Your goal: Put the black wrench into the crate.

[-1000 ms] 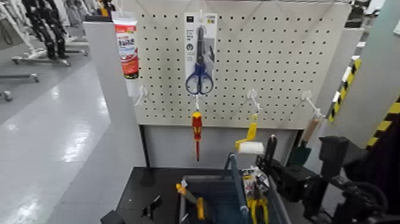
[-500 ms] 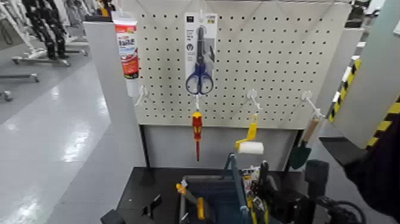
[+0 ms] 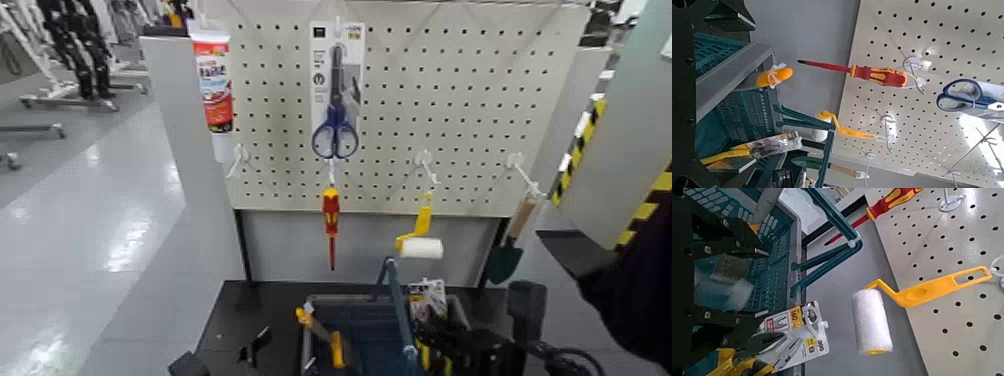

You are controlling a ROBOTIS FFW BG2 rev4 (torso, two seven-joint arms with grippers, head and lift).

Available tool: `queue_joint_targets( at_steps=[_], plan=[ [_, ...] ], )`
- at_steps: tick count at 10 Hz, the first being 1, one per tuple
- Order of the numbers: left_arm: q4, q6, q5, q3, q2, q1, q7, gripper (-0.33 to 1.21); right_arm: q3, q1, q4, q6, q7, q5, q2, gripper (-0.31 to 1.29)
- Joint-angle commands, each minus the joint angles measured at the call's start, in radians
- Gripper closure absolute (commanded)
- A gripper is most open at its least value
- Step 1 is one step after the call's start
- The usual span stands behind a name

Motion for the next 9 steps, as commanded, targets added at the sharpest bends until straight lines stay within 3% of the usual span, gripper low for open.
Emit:
queue_joint_targets(
  at_steps=[1, 5, 7, 9],
  plan=[
    [0.000, 0.000, 0.000, 0.000, -0.001, 0.000, 0.000, 0.11, -0.002, 0.001, 0.003, -0.036, 0.021, 0.003, -0.001, 0.02],
    [0.000, -0.001, 0.002, 0.001, -0.001, 0.002, -0.005, 0.11, 0.000, 0.021, 0.000, -0.136, 0.040, 0.023, -0.001, 0.02],
    [0.000, 0.000, 0.002, 0.001, -0.003, 0.002, -0.005, 0.10, 0.006, 0.064, 0.002, -0.271, 0.040, 0.061, -0.003, 0.04],
    [-0.002, -0.001, 0.002, 0.005, -0.003, 0.003, -0.006, 0.10, 0.017, 0.150, -0.007, -0.444, -0.035, 0.079, -0.001, 0.03]
  ],
)
